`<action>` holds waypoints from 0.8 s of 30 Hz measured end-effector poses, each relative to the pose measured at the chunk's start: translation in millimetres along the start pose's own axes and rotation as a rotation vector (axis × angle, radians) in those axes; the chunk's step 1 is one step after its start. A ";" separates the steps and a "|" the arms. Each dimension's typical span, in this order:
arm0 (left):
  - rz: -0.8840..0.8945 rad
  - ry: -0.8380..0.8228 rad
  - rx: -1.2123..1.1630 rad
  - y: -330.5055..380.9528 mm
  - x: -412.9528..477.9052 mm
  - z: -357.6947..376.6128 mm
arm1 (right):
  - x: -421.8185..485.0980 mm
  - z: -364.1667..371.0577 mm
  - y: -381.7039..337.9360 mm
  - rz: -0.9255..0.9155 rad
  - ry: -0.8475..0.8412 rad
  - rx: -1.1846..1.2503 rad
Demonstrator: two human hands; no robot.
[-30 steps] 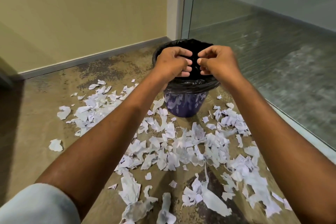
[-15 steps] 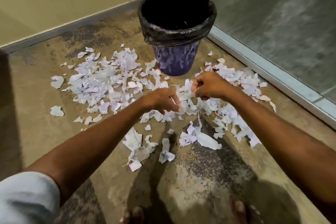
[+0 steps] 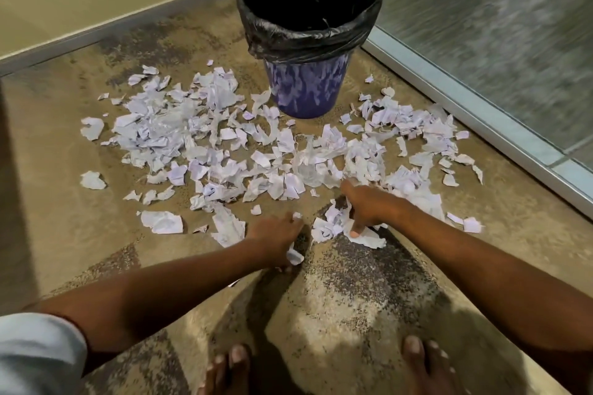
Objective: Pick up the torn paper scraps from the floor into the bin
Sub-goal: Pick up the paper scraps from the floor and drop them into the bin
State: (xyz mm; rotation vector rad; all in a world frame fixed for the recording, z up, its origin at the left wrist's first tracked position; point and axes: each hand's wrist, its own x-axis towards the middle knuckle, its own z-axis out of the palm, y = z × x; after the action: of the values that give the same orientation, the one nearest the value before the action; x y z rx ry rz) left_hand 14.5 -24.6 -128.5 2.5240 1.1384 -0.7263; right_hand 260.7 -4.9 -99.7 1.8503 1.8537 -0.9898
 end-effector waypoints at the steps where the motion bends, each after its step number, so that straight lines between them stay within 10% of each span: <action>1: -0.003 0.034 -0.025 -0.3 1.0 3.5 | 0.5 3.7 0.3 -0.009 -0.007 -0.002; 24: -0.108 0.236 -0.385 -18.2 46.4 -11.8 | 7.9 19.2 13.6 -0.104 0.227 0.339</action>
State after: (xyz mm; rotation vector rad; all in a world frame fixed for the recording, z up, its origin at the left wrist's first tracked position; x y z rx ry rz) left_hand 30.7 21.1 -144.8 2.2730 1.3502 -0.2041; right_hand 268.6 -13.3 -121.6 2.1561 2.0308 -1.2396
